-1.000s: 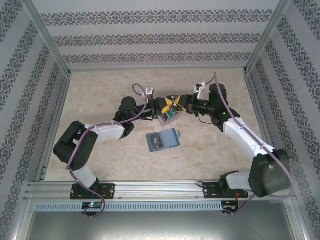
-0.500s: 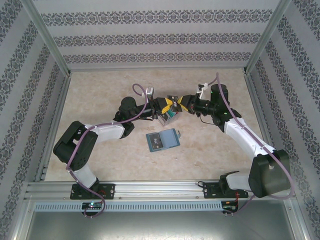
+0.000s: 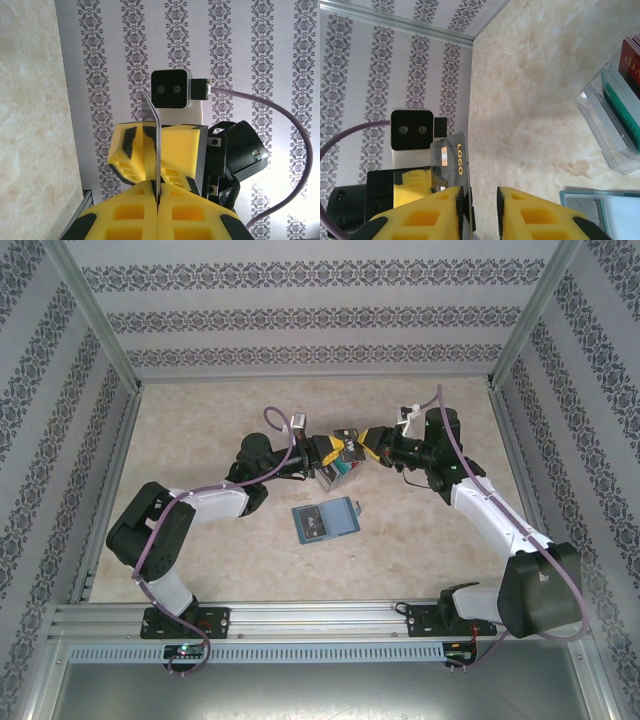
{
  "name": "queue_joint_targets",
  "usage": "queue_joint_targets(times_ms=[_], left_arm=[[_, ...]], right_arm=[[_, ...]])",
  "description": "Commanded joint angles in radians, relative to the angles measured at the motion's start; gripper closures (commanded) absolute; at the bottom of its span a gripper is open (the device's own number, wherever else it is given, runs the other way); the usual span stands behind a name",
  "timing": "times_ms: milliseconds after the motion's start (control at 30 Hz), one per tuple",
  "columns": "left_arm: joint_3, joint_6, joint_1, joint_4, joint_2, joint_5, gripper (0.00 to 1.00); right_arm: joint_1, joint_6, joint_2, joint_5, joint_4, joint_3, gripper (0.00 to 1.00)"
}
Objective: Put the credit cards into the card holder
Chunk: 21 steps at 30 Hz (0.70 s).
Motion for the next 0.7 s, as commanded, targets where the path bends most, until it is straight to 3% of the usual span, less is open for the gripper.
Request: queue_joint_targets(times_ms=[0, 200, 267, 467, 667], left_arm=[[0.02, -0.008, 0.005, 0.159, -0.017, 0.001, 0.98], [0.039, -0.031, 0.004, 0.189, 0.004, 0.01, 0.97], [0.044, -0.037, 0.005, 0.195, 0.008, 0.013, 0.95], [0.038, -0.044, 0.005, 0.211, -0.005, 0.009, 0.89], [0.051, -0.061, 0.004, 0.241, 0.004, 0.017, 0.86]], right_arm=[[0.005, 0.007, 0.019, -0.036, -0.031, 0.009, 0.67], [0.052, -0.004, 0.07, -0.092, -0.011, 0.057, 0.68], [0.074, -0.027, 0.085, -0.086, -0.037, 0.082, 0.84], [0.043, -0.014, 0.051, 0.016, -0.044, 0.034, 0.84], [0.015, -0.048, 0.037, 0.012, -0.092, 0.028, 0.82]])
